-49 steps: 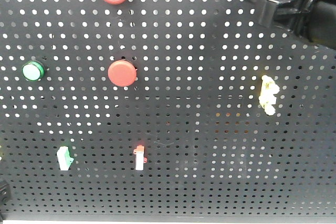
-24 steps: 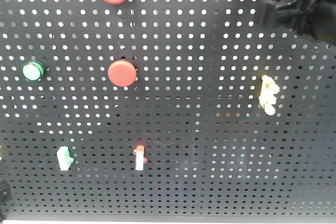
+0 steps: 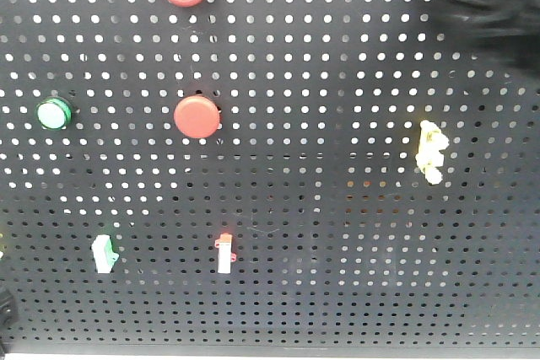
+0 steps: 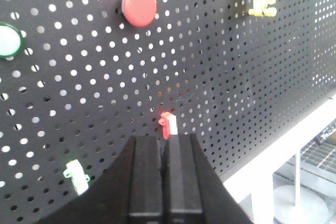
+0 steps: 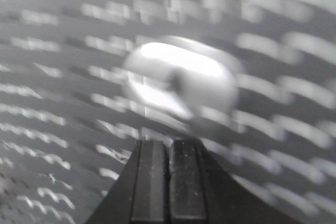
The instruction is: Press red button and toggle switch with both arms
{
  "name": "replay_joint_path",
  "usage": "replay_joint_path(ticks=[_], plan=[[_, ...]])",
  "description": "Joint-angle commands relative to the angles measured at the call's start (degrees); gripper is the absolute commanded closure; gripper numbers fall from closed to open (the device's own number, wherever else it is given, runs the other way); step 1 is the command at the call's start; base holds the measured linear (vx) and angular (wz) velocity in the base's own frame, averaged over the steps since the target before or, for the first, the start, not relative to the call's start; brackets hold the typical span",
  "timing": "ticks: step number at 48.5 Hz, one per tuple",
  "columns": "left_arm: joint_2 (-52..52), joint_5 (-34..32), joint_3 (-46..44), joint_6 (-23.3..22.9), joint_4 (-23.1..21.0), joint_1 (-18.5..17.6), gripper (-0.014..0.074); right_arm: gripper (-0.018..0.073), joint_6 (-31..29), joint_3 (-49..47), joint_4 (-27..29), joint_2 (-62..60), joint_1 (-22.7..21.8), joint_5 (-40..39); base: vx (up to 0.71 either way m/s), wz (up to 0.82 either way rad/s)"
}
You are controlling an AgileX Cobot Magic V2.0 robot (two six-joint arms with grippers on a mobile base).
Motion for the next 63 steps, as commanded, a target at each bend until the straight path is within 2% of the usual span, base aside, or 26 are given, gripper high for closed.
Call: replay_joint_path(ticks=[1, 12, 18, 23, 31, 38, 43, 54, 63], plan=[[0.2, -4.1, -1.5, -0.5, -0.8, 0.0, 0.0594, 0.0564, -0.5, -1.5, 0.0, -1.7, -2.7, -1.2, 0.00, 0.00], [0.2, -3.4, -1.5, -0.5, -0.8, 0.0, 0.0594, 0.0564, -5.7, -1.5, -0.9, -6.4, -3.0, 2.8, 0.00, 0.00], [0.2, -2.2, -1.3, -0.5, -0.8, 0.0, 0.0594, 0.0564, -4.3, -1.5, -5.7, -9.3, -3.0, 6.2, 0.00, 0.00], [-0.3, -2.8, 0.4, -0.5, -0.8, 0.0, 0.0594, 0.0564, -0.3, 0.7, -11.4, -12.4, -3.0, 6.6, 0.00, 0.00], [-4.2, -7.9, 8.1, -5.5, -0.8, 0.0, 0.0594, 0.0564, 4.1, 16.5, -19.2, -23.5, -3.0, -1.8, 0.00, 0.00], [-9.2, -10.9, 15.9, -9.8, -0.8, 0.0, 0.0594, 0.0564, 4.2, 32.8, -20.1, -35.2, -3.0, -8.0, 0.00, 0.00], [-10.4, -11.2, 19.0, -10.7, -0.8, 0.0, 0.0594, 0.0564, 3.0, 41.9, -20.1, -41.9, -3.0, -11.6, 0.00, 0.00], [-10.5, -6.4, 22.5, -10.7, -0.8, 0.0, 0.0594, 0.0563, 3.2, 54.5, -19.2, -51.2, -3.0, -9.9, 0.00, 0.00], [-10.5, -1.6, 23.3, -10.7, -0.8, 0.0, 0.0594, 0.0563, 3.2, 62.1, -19.2, -52.7, -3.0, -9.6, 0.00, 0.00]])
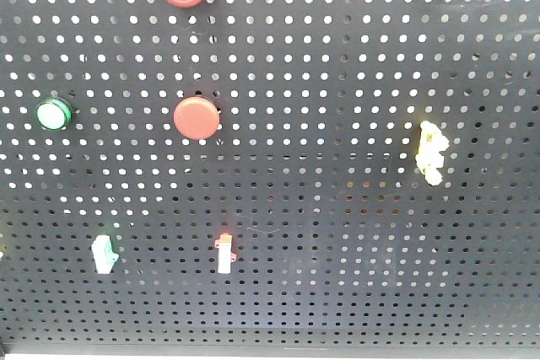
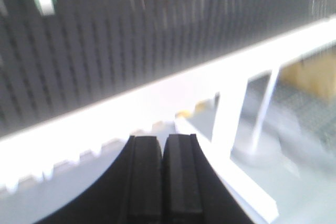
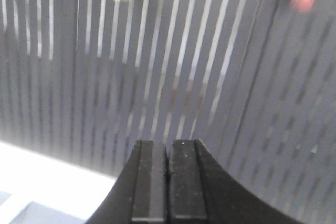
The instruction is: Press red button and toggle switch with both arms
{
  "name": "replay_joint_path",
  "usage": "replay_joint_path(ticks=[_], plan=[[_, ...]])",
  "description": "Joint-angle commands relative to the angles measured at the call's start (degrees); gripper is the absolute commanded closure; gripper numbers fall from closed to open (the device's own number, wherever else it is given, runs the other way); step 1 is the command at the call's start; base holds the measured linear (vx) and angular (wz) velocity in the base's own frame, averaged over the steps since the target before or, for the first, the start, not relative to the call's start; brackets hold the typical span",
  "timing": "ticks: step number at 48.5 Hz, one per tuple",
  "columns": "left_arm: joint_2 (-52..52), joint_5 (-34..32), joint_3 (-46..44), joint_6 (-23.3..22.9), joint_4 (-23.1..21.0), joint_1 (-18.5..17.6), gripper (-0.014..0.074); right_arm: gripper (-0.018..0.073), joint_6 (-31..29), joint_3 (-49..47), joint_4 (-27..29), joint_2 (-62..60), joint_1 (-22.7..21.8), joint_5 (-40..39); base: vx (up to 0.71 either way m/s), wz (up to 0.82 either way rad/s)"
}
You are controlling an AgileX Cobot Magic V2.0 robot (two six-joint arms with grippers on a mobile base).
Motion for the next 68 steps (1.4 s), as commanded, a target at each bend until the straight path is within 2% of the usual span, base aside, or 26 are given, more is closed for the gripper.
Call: replay_joint_path(ticks=[1, 18, 21, 24, 29, 33, 35, 39, 46, 68], plan=[[0.3, -1.7, -1.7, -0.4, -0.7, 0.0, 0.0594, 0.0563, -0.4, 1.3, 0.5, 0.4, -0.3, -3.9, 0.00, 0.00], [-0.1, 0.3, -1.2, -0.4, -0.1, 0.0, 0.0594, 0.0563, -0.4, 11.0, 0.5, 0.4, -0.3, -3.9, 0.00, 0.00], [-1.7, -2.7, 0.3, -0.2, 4.9, 0.9, 0.0594, 0.0563, -0.4, 12.3, 0.5, 0.4, -0.3, -3.9, 0.00, 0.00], [-3.5, -7.4, 2.8, -0.8, 7.5, 2.7, 0.0594, 0.0563, -0.4, 13.2, 0.5, 0.4, -0.3, -3.8, 0.00, 0.01], [-8.0, -17.0, 9.3, -2.4, 8.4, 7.2, 0.0594, 0.0563, -0.4, 14.3, 0.5, 0.4, -0.3, -3.2, 0.00, 0.00], [-12.3, -20.9, 13.9, -3.9, 8.4, 10.7, 0.0594, 0.0563, -0.4, 15.2, 0.5, 0.4, -0.3, -3.1, 0.00, 0.00], [-14.6, -20.5, 15.5, -4.9, 8.4, 12.2, 0.0594, 0.0563, -0.4, 15.6, 0.5, 0.4, -0.3, -3.1, 0.00, 0.00], [-18.5, -13.4, 15.1, -4.9, 8.4, 15.7, 0.0594, 0.0563, -0.4, 15.7, 0.5, 0.4, -0.3, -2.3, 0.00, 0.00], [-22.5, -10.4, 15.2, -5.2, 8.4, 20.4, 0.0594, 0.0563, -0.4, 15.7, 0.5, 0.4, -0.3, -2.2, 0.00, 0.00], [-22.1, -10.4, 15.2, -5.3, 8.4, 20.7, 0.0594, 0.0563, -0.4, 15.7, 0.5, 0.4, -0.3, -2.2, 0.00, 0.00]])
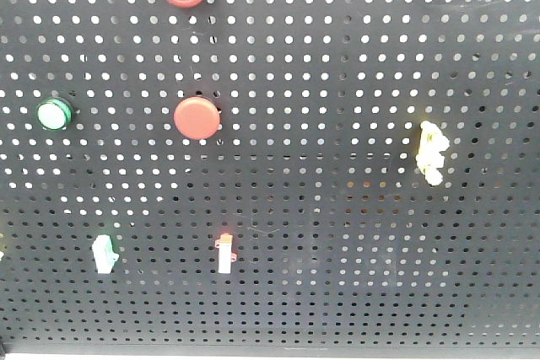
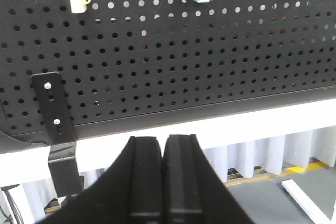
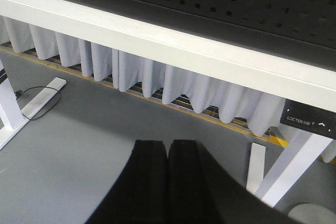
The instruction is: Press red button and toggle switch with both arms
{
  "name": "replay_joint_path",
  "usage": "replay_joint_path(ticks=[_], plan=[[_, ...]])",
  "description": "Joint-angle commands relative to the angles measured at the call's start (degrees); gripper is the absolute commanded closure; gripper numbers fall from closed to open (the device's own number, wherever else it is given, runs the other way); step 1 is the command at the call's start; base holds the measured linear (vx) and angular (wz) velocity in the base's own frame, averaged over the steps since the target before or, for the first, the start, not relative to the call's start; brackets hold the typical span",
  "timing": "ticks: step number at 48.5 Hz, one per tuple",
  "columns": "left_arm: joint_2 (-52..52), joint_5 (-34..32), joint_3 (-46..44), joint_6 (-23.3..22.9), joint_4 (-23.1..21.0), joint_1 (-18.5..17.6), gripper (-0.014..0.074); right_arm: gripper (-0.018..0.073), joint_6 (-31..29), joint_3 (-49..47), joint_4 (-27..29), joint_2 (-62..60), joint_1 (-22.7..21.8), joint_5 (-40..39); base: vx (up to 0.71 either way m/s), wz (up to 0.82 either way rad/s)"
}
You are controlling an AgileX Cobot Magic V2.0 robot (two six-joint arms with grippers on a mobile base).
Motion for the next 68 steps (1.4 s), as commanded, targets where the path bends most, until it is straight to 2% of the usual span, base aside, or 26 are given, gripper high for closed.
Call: replay_joint_path(ticks=[1, 21, 23, 27, 30, 36, 38, 40, 43, 49, 64, 68], plan=[[-0.9, -4.4, 1.9, -0.4, -0.1, -0.1, 0.0594, 0.0563, -0.4, -1.7, 0.5, 0.4, -0.3, -3.7, 0.00, 0.00], [-0.9, -4.4, 1.9, -0.4, -0.1, -0.1, 0.0594, 0.0563, -0.6, -1.7, -0.4, 0.4, -0.3, -3.8, 0.00, 0.00], [-0.9, -4.4, 1.9, -0.4, -0.1, -0.1, 0.0594, 0.0563, 0.9, -1.7, -1.2, 0.4, -0.3, -3.8, 0.00, 0.00], [-0.9, -4.4, 1.9, -0.4, -0.1, -0.1, 0.0594, 0.0563, 8.6, -1.7, -3.3, 0.4, -0.3, -4.2, 0.00, 0.00], [-0.9, -4.4, 1.9, -0.4, -0.1, -0.1, 0.0594, 0.0563, 19.1, -1.6, -7.9, -0.1, -0.3, -5.0, 0.00, 0.00], [-0.9, -4.4, 1.9, -0.4, -0.1, -0.1, 0.0594, 0.0563, 42.1, 1.0, -25.7, -3.9, -0.3, -10.5, 0.00, 0.00], [-0.9, -4.4, 1.9, -0.4, -0.1, -0.1, 0.0594, 0.0563, 46.8, 2.4, -30.7, -5.9, -0.4, -12.9, 0.00, 0.00], [-0.9, -4.4, 1.9, -0.4, -0.1, -0.1, 0.0594, 0.0563, 50.0, 2.1, -34.6, -7.8, -0.5, -11.1, 0.00, 0.00], [-0.9, -4.4, 1.9, -0.4, -0.1, -0.1, 0.0594, 0.0563, 49.9, 2.2, -37.0, -11.1, -0.5, -11.3, 0.00, 0.00], [-0.9, -4.4, 1.9, -0.4, -0.1, -0.1, 0.0594, 0.0563, 45.4, 2.2, -37.0, -15.4, -0.9, -11.8, 0.00, 0.00], [-0.9, -4.4, 1.9, -0.4, -0.1, -0.1, 0.0594, 0.0563, 45.4, 2.2, -36.6, -15.2, -5.1, -11.4, 0.00, 0.00], [-0.9, -4.4, 1.9, -0.4, -0.1, -0.1, 0.0594, 0.0563, 45.4, 2.2, -36.6, -15.2, -5.0, -11.4, 0.00, 0.00]])
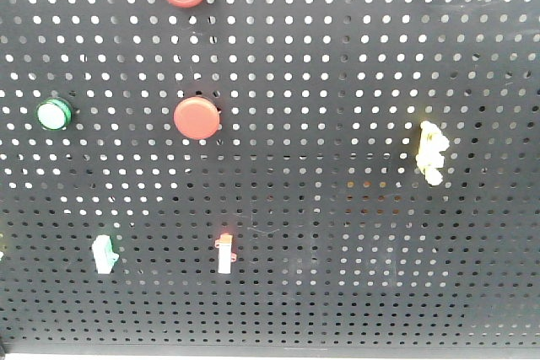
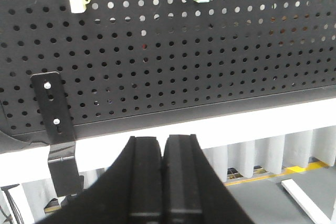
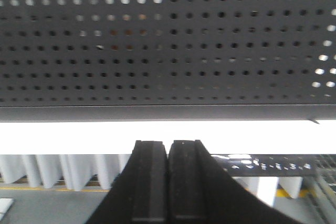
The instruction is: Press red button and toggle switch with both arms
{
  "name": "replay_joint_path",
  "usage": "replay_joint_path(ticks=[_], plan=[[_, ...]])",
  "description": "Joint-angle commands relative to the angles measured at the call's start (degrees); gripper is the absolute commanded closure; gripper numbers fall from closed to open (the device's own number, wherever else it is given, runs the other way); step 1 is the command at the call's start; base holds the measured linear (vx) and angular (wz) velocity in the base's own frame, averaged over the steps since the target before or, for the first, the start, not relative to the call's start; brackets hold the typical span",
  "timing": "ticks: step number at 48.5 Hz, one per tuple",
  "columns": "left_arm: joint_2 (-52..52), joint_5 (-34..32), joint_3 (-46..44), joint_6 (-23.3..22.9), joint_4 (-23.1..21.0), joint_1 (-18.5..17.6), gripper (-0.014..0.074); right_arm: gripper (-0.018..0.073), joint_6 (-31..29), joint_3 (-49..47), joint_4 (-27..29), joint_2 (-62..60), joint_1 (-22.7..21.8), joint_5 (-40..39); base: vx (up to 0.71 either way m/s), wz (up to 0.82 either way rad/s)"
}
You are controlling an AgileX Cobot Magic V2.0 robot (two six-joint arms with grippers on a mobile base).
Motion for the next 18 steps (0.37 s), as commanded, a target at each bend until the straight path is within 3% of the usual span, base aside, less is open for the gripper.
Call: replay_joint_path(ticks=[1, 18], plan=[[-0.9, -4.6, 1.9, -0.4, -0.1, -0.1, 0.0594, 0.0563, -0.5, 0.7, -0.8, -1.0, -0.5, -4.6, 0.00, 0.00], [-0.9, -4.6, 1.9, -0.4, -0.1, -0.1, 0.0594, 0.0563, -0.5, 0.7, -0.8, -1.0, -0.5, -4.6, 0.00, 0.00]])
